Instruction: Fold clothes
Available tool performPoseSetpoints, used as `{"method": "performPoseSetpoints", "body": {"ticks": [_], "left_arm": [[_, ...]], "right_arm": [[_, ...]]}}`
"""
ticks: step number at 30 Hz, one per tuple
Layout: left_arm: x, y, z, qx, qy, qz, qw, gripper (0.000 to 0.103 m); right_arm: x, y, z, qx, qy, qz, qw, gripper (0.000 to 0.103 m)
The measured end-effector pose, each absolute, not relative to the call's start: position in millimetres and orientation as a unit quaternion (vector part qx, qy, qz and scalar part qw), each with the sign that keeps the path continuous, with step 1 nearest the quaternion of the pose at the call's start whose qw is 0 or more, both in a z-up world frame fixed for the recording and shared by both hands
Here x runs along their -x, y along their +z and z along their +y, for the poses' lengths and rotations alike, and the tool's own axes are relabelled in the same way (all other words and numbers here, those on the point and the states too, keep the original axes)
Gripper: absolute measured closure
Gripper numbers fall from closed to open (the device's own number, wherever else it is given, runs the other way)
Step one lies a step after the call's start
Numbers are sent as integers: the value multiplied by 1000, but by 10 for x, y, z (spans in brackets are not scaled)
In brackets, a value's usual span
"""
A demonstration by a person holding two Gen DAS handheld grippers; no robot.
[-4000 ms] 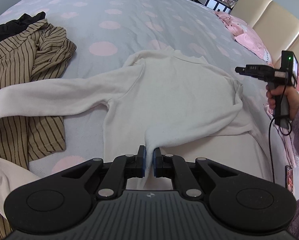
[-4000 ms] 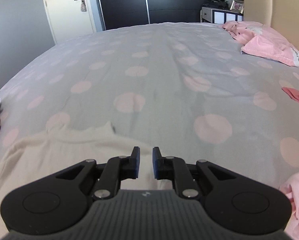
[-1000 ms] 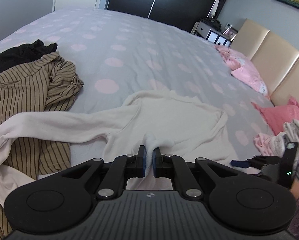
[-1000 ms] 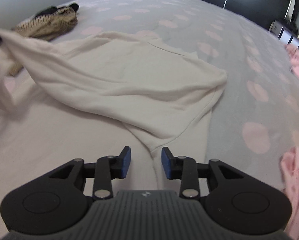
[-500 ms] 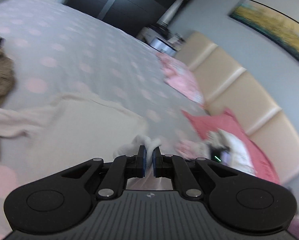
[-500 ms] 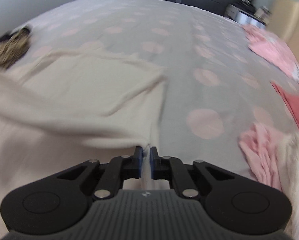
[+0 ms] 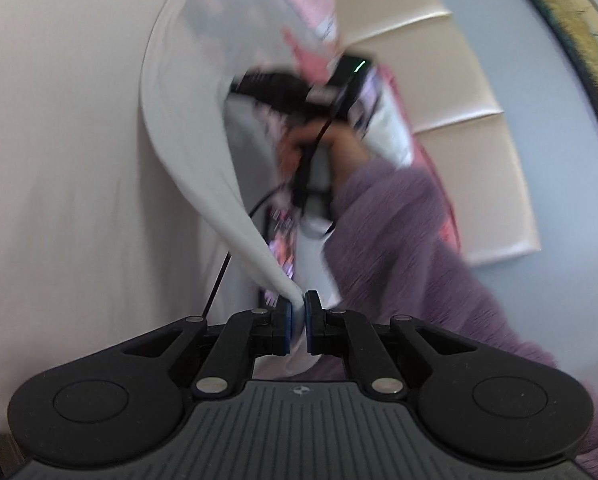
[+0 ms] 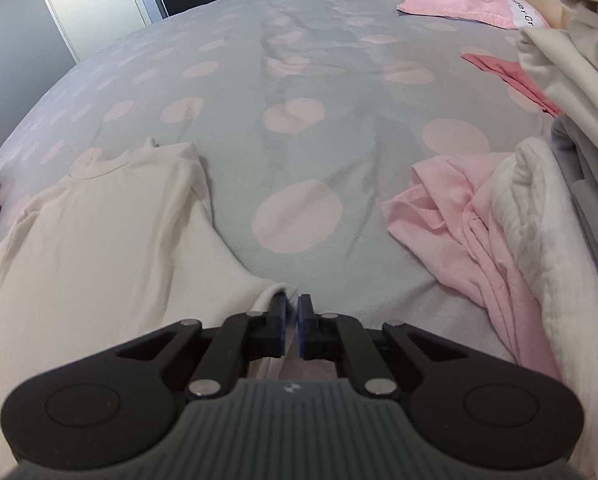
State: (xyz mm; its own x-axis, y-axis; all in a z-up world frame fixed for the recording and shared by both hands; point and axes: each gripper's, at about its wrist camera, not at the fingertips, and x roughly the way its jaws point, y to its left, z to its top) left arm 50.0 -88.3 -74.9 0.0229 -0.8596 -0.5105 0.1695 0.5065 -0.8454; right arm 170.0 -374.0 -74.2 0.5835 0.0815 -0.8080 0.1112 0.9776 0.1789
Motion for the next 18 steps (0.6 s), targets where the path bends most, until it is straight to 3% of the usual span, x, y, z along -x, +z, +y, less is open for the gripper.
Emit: {"method": "performPoseSetpoints", "body": {"ticks": [9,13,15,18], "left_arm": [[-371,-1712,-849,293,-329,657,612,99],[-365,-1856,-860,280,-329,657,617,95],[-349,-1874,-859,265,-329,657,625,87],[-309,-1876,-872,236,-330,655,637,86]], "right_arm": [[-1597,-748,-3639,-51,-1,462,885,93],[-1423,-597,-3653,-46,10,454,890,80],[-1321,-514,-3631,-39,17,451,892,79],[-1116,-395,-3560,-23,31,451,892,79]]}}
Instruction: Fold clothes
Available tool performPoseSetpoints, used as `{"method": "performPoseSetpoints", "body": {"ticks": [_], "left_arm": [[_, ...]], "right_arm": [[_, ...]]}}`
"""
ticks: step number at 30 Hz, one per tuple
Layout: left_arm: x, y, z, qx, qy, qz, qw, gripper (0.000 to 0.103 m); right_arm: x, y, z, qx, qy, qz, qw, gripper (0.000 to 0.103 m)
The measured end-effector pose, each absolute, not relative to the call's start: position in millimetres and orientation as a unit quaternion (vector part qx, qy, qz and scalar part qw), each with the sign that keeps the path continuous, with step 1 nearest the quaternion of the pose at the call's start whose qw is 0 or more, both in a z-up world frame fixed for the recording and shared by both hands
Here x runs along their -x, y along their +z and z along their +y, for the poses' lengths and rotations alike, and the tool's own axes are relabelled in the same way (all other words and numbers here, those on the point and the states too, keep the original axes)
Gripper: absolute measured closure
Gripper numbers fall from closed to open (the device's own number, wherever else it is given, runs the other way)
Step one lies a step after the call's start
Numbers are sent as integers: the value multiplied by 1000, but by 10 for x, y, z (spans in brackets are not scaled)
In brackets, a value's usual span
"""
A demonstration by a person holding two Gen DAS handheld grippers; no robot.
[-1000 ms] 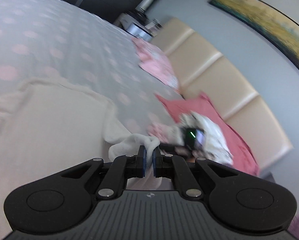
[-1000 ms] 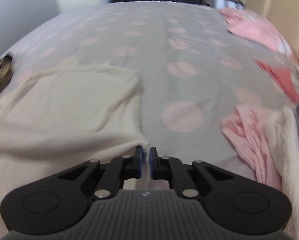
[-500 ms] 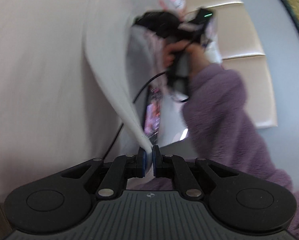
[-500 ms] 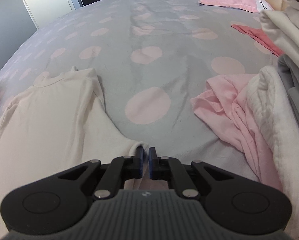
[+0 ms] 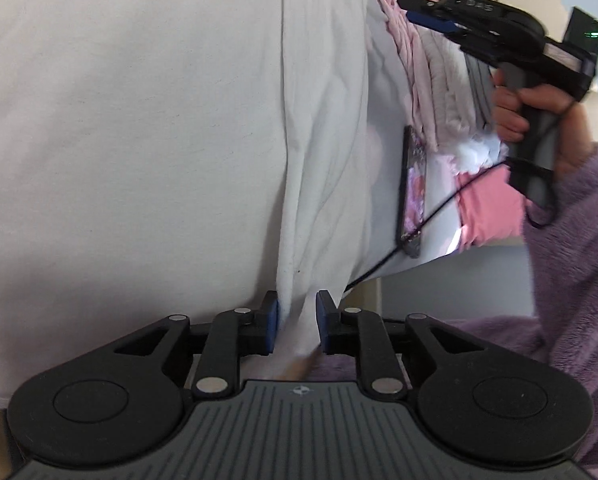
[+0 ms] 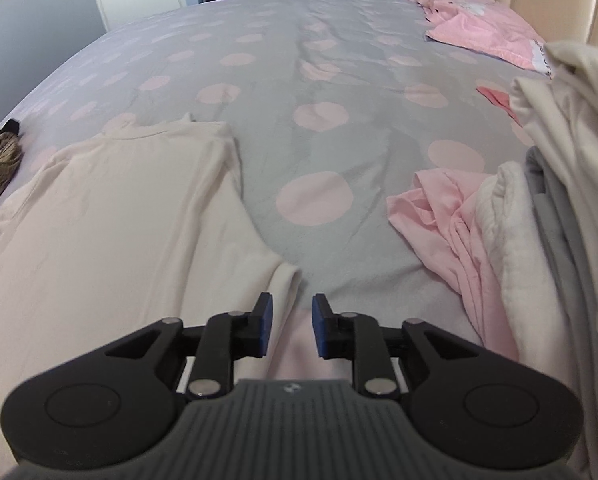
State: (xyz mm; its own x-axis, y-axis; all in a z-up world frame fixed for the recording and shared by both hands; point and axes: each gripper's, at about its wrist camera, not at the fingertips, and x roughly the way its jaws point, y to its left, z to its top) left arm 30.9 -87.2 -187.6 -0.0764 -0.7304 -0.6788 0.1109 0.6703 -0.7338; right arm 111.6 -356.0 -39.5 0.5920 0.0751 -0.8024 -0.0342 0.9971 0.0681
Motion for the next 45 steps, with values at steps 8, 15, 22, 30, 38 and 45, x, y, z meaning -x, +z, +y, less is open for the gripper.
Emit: {"method": "performPoseSetpoints", "body": {"ticks": [8,15,22,30,38,45], "left_arm": [[-122,-1583,-915,143,-335,615,699,86],[-108,-1491,-890,138,-332,593,721,86],[-29,-1449,-933,92,-350,592,720,86],[-11,-1544,-1014,56,-358,587,724,90],[37,-1521,-1116,73,-388,575,717,99],[75,-1559,-1262,54,-398,582,707,101]], "right_arm": [[-295,-223,-3419,5,87,456,886,78],[569,-473,-3257,-7,104,479,872,77],[1169,-831,-3127,-20,127,524,842,77],[1202,-1072,-3045,-56,154,531,831,77],[1235,-823,-3165,-79,125,548,824,98],[1250,-830,-3293,-74,79,590,800,98]]}}
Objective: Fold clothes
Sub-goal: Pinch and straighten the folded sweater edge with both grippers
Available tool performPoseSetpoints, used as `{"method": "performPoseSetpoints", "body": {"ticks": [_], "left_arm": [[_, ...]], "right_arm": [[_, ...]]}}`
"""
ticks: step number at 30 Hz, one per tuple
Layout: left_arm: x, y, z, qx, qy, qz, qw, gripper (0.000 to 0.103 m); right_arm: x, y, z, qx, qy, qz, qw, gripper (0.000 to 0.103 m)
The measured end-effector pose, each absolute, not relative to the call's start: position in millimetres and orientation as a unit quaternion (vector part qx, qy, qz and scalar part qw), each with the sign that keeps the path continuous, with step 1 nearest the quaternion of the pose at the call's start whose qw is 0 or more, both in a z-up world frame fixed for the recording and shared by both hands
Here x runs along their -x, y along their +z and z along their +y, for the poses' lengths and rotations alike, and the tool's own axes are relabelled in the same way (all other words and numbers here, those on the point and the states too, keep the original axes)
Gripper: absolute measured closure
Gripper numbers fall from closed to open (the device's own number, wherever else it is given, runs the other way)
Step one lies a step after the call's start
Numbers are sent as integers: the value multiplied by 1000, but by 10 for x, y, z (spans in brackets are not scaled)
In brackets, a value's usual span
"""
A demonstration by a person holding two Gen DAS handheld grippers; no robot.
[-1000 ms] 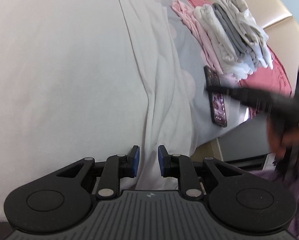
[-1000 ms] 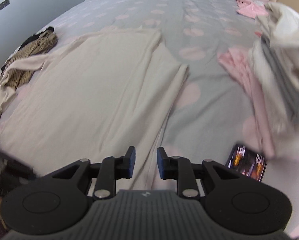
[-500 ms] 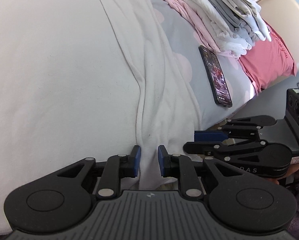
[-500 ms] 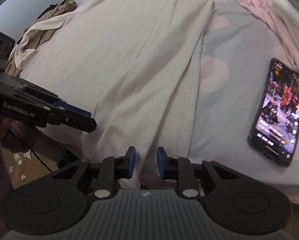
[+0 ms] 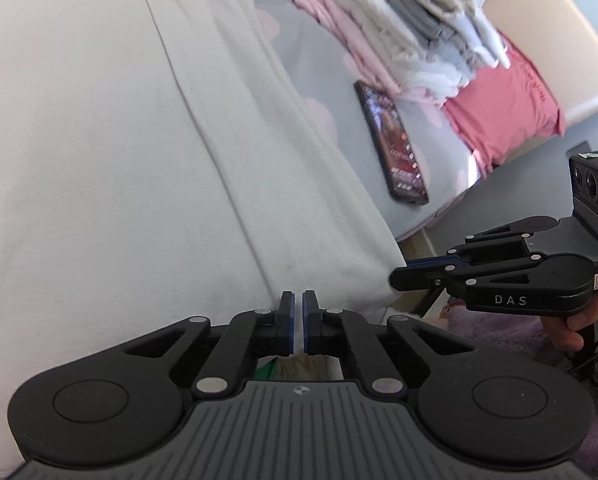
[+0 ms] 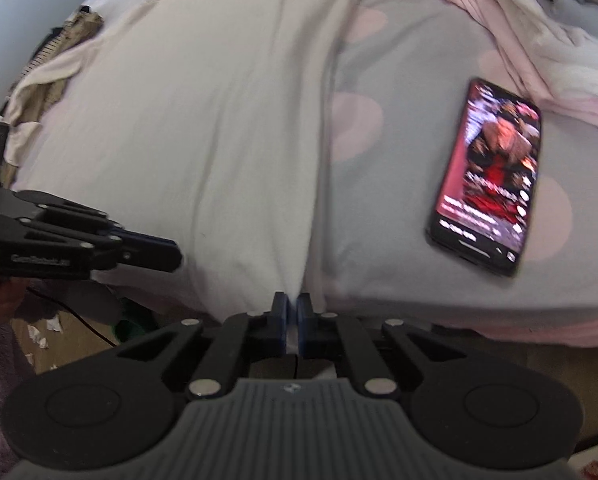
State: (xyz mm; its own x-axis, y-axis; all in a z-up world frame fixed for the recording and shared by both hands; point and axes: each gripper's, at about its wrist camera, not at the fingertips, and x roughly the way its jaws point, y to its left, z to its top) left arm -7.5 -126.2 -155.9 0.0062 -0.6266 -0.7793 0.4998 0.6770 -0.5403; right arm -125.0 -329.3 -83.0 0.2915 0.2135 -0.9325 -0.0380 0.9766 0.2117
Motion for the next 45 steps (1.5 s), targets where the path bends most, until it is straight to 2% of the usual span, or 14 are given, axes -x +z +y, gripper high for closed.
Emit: {"method": "performPoseSetpoints", "body": {"ticks": [4,5,7,9,10,17,25,29,34,36,37,38,39,45], "left_arm": [[66,-1569,-1242,50,-387,587,709,101],[58,-1547,-1218,53,-389,584,711,100],[34,-1489,-1150,62,-385,574,720,94],[-17,-1441,-1073,72,-367,565,735,77],[-60,-1422,-1052,72,-357,563,742,76],[-501,-1356,-1044,92,-324,554,761,76],[-895,-1323,-1155,118,-317,547,766,80],[-981,-1391,-1173,127,-318,551,761,80],[-1045,-1501,-1178,143,-332,547,755,80],[-1065,-1519,-1204,138,-335,542,758,83],[-1072,-1527,-1215,131,-332,540,762,88],[-1069,-1526,-1215,129,-330,537,766,96],[-1066,-1524,-1216,126,-329,533,769,99],[-1025,-1482,-1211,84,-306,530,786,101]], "right_arm": [[1218,-1004,-3309,-92,79,601,790,97],[1204,-1046,-3309,-96,81,603,788,94],[1181,-1105,-3292,-79,67,617,780,93],[1161,-1070,-3308,-59,50,614,785,86],[1145,-1028,-3333,-58,44,608,791,83],[856,-672,-3479,-92,36,517,850,83],[263,-761,-3631,-177,46,467,865,83],[-30,-803,-3711,-234,56,452,859,75],[-255,-1005,-3796,-270,53,472,837,75],[-270,-1060,-3808,-285,62,472,832,80],[-262,-1067,-3815,-287,67,471,831,89],[-256,-1068,-3822,-291,69,470,830,92],[-243,-1056,-3831,-294,68,468,830,94],[-235,-828,-3777,-236,20,459,856,97]]}}
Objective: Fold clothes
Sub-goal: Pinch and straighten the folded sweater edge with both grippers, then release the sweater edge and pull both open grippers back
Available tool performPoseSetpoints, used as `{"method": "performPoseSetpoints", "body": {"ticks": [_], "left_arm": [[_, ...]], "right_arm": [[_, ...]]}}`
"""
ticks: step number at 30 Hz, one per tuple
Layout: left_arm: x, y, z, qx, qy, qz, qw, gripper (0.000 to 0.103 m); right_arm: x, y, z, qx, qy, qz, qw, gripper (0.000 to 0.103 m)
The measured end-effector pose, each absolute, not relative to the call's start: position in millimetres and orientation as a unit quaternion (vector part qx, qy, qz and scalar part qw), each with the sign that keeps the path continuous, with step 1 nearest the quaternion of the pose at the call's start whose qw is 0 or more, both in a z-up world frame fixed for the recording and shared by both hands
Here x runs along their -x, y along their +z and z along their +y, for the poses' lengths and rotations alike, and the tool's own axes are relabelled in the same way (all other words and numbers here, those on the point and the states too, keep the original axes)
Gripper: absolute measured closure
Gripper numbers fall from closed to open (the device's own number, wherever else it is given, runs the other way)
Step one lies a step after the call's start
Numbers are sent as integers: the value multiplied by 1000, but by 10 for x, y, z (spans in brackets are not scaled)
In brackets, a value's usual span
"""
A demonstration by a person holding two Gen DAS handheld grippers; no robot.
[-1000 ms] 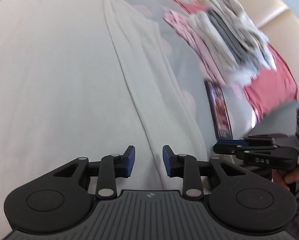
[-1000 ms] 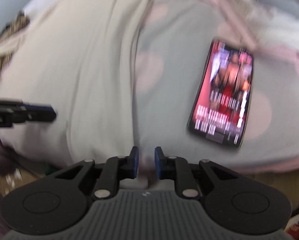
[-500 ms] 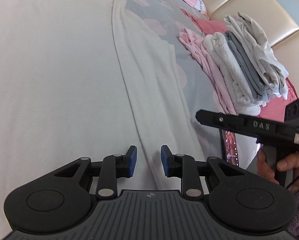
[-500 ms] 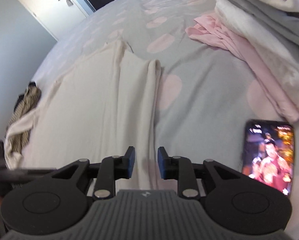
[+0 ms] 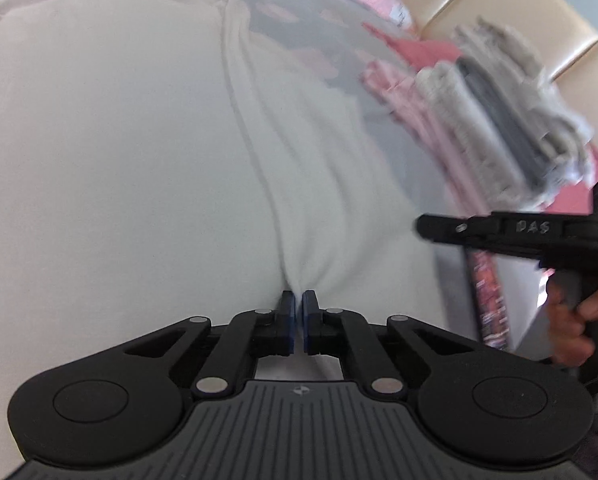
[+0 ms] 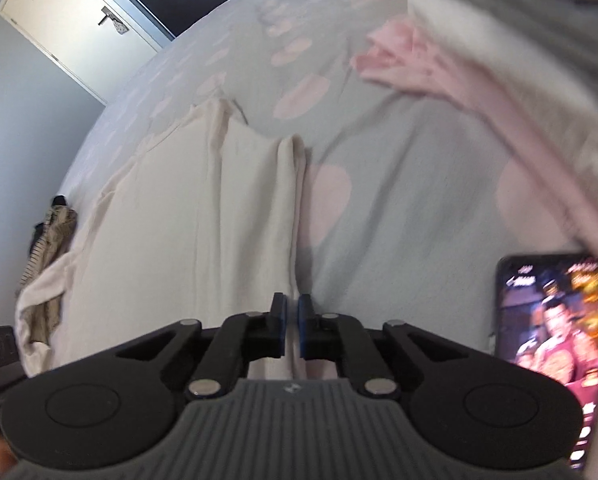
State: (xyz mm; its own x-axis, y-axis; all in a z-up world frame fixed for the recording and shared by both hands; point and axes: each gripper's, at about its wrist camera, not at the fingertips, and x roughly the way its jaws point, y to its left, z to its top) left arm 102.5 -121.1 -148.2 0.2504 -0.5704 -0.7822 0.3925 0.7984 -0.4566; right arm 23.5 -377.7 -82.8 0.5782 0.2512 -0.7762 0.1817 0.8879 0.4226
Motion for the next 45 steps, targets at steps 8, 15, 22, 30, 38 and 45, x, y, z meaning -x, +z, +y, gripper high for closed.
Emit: {"method": "performPoseSetpoints", "body": {"ticks": [8,15,22,30,38,45], "left_arm": [[-1088,-1398,-1135,116,-310,525,784,99],[-1533,-1299,-1057,142,-286,502,804,80],[-2095,-1230,-1212,113,-297,484,815,80],[-2932,-1118,-1372,108,-301,446,836,78],[-3611,-1213,-1546,114,-336,456,816,89],[-3823,-1398,-1412,123,-313,457,823,103]], "right_arm": [[-326,-856,-3623,-156,6,494,855,96],[-545,-625,-3728,-154,9,454,878,85],[-1042,-648,-3678,-137,18,425,895,81],[-1448,-755,-3846,-148,23,410,900,74],[-1605,-909,-3879,-167,52,439,882,90],[-1551,-890,-3902,-146,-13,430,891,102]]}}
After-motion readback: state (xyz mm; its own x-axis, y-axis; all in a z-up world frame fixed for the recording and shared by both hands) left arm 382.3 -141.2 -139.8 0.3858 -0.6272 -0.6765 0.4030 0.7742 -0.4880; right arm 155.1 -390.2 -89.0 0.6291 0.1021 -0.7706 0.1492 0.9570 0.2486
